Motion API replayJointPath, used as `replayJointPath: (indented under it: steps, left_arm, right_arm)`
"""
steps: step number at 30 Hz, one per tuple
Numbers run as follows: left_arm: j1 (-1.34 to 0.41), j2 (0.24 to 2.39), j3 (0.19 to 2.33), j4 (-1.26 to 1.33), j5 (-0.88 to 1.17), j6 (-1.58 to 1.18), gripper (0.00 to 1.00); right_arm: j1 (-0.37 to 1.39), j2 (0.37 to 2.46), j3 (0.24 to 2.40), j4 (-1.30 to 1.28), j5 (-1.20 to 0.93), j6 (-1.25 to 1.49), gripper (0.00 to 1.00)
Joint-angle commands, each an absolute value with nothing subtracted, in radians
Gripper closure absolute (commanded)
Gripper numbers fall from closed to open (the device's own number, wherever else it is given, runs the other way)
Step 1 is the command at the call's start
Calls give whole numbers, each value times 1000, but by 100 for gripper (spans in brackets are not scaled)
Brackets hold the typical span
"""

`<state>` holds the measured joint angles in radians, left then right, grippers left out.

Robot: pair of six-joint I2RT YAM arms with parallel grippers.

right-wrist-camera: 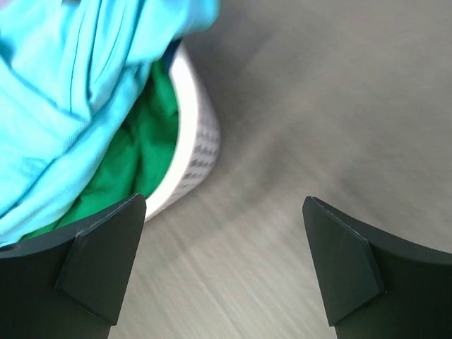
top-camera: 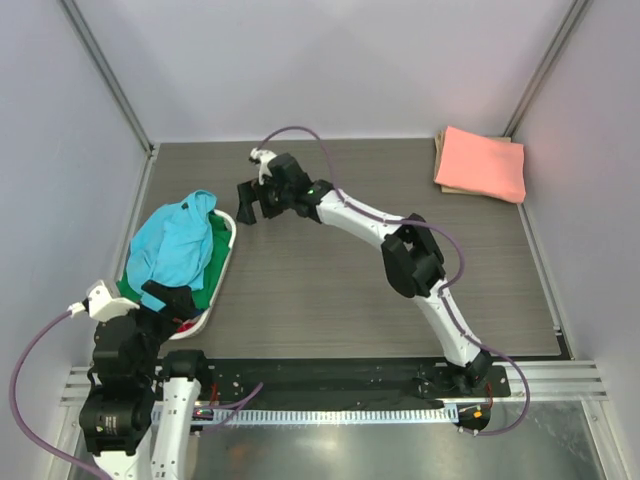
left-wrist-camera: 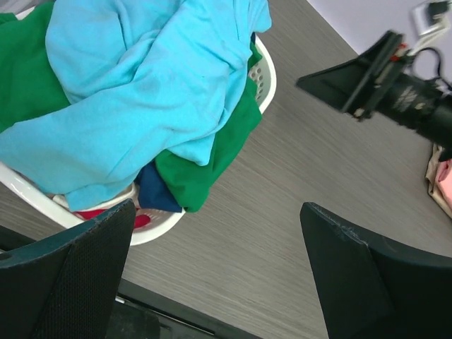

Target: Fold and stack the t-shirts

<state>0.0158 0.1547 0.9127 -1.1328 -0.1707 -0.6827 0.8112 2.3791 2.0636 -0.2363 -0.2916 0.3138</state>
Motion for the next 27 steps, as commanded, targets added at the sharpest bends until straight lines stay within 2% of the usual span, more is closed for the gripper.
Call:
replayJointPath:
  steps: [1, 5, 11, 19, 27]
  left_arm:
    - [9, 176, 936, -1065, -153, -653, 0]
    - [9, 175, 905, -980, -80, -638, 0]
    - [9, 143, 917, -956, -264, -673, 0]
    - [9, 63, 876, -950, -371, -715, 0]
    - [9, 29, 865, -946, -370, -719, 0]
  right_arm:
    - [787, 2231, 2065, -285, -119, 227, 0]
    - [802, 2160, 2048, -319, -92, 293, 0]
    - [916, 2128, 2080, -330, -118, 282, 0]
    - [1028, 2299, 2261, -351, -166, 308, 0]
    - [1086, 2473, 2454, -350, -150, 316, 1]
